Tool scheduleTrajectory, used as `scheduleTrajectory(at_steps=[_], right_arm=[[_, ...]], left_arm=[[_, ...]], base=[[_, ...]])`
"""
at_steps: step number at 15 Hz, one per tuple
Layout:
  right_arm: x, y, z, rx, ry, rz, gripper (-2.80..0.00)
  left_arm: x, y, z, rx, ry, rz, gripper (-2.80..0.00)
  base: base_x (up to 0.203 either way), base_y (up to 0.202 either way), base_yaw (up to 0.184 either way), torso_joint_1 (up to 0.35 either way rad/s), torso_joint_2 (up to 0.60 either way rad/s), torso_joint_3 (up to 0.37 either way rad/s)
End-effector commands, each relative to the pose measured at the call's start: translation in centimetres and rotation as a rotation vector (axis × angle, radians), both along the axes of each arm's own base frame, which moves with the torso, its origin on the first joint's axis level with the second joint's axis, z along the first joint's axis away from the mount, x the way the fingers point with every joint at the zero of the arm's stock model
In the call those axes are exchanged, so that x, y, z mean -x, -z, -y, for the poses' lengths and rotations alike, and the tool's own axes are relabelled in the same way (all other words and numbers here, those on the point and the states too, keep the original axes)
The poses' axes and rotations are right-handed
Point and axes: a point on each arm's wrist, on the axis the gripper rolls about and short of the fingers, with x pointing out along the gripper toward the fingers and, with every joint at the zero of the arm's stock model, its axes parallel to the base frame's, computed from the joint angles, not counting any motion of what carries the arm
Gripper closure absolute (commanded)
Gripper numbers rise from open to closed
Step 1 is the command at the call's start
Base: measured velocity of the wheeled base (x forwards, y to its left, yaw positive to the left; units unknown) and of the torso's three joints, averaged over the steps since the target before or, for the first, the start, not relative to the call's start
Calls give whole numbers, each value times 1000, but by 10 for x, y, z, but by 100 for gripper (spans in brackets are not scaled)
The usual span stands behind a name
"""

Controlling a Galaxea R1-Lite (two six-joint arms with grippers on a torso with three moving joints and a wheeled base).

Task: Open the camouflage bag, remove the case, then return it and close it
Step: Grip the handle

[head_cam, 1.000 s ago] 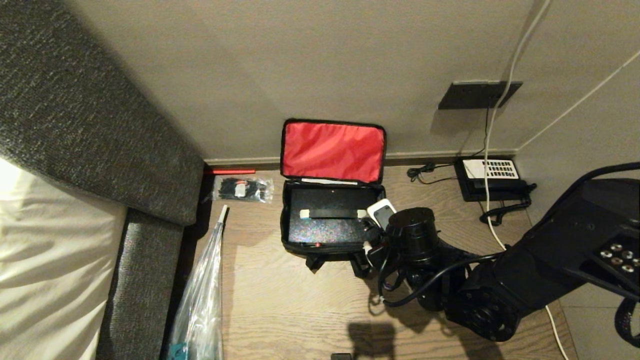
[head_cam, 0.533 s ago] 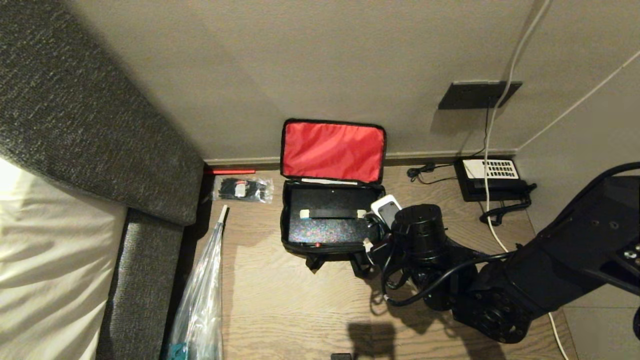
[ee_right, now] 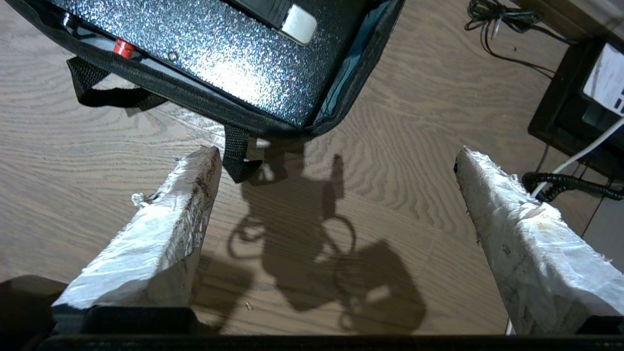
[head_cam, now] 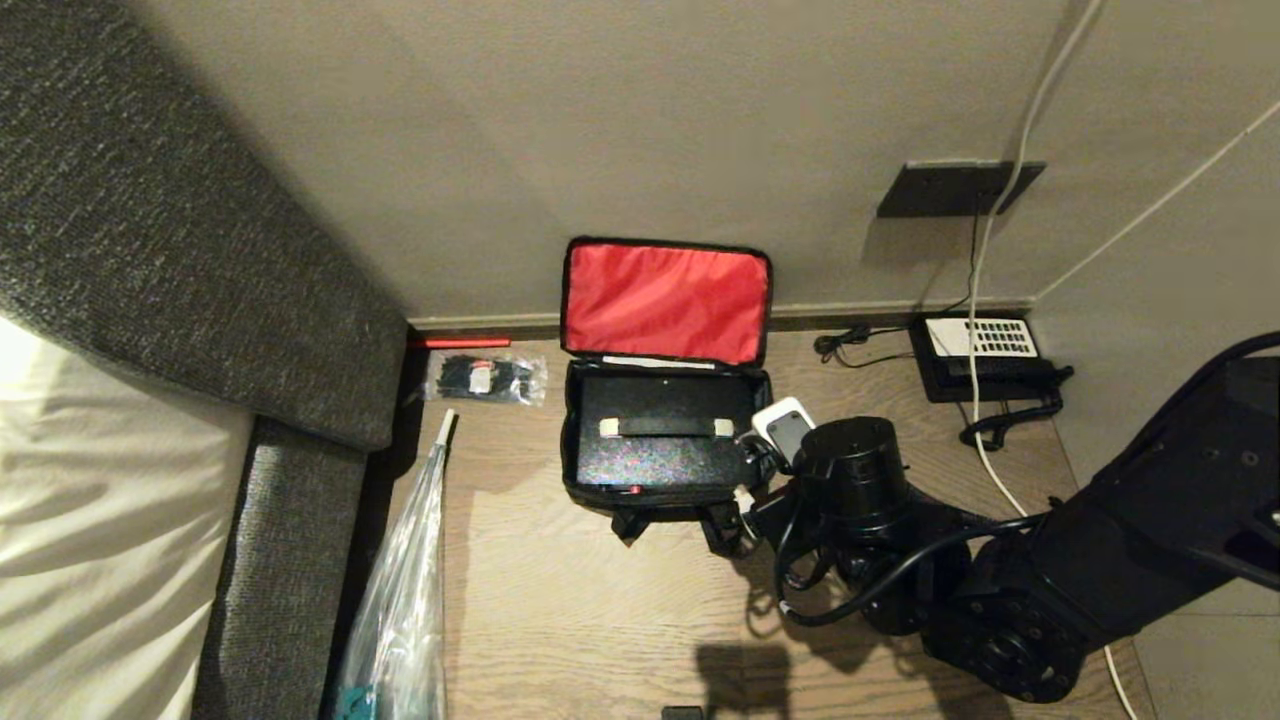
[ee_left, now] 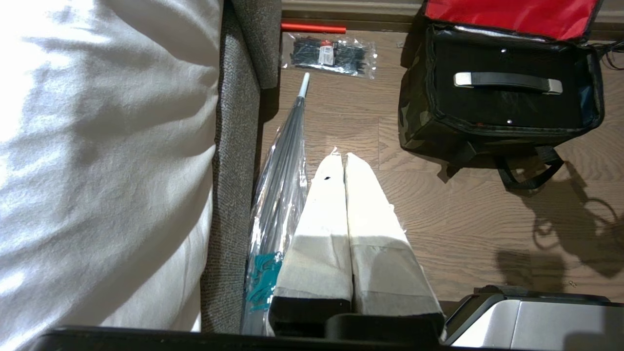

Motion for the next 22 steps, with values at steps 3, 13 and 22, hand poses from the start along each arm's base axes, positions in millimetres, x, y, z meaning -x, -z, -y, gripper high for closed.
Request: scheduleTrajectory(at_steps=[3, 13, 22], right_arm=[[1, -2, 1, -3, 4, 10, -280], [2, -6, 2, -11, 17, 39, -280], [5, -7, 4, -5, 12, 39, -280]], left_arm=[[0, 1, 0, 0, -1, -2, 0], [0, 1, 0, 0, -1, -1, 0], [0, 1, 0, -1, -1, -1, 0]], base=[[0, 0, 0, 2, 5, -140], [0, 0, 0, 2, 3, -172], [6, -3, 1, 1, 1, -8]])
